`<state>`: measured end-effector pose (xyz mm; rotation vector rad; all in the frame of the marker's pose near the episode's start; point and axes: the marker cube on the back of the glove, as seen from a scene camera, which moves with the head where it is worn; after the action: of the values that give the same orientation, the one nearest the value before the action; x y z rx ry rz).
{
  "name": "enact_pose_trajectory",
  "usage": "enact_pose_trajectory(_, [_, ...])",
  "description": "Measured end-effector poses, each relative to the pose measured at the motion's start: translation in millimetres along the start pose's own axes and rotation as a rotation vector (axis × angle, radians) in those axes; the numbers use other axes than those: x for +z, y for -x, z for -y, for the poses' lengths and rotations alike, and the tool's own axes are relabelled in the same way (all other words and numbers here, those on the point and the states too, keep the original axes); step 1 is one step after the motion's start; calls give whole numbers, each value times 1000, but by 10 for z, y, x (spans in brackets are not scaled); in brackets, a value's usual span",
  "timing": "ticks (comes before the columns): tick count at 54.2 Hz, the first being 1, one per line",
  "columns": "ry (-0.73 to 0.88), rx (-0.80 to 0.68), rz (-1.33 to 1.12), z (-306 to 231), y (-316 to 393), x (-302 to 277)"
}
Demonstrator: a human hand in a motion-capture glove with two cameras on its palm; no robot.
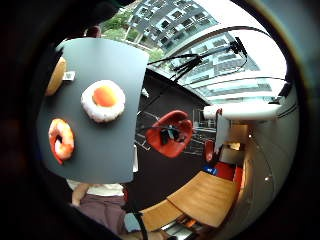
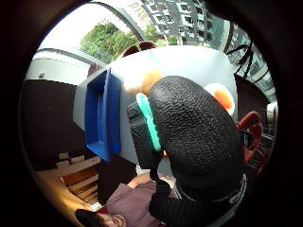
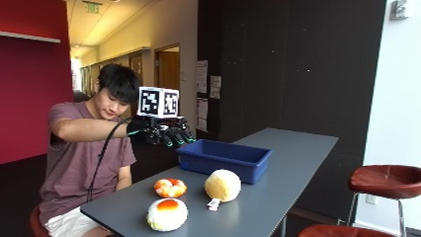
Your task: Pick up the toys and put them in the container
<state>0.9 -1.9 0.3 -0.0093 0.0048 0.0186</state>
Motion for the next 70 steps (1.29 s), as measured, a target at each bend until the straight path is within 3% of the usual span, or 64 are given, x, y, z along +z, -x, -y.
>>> enact_pose_trajectory(37, [107,-1,47,334,-299,312])
enact_pose_trajectory(51, [242,47,50,518,-446,1003])
enact_pose_trajectory(61, [346,-28,-11,452,-374,1750])
enact_pose_trajectory(70, [180,-107,57,417,-341,1964])
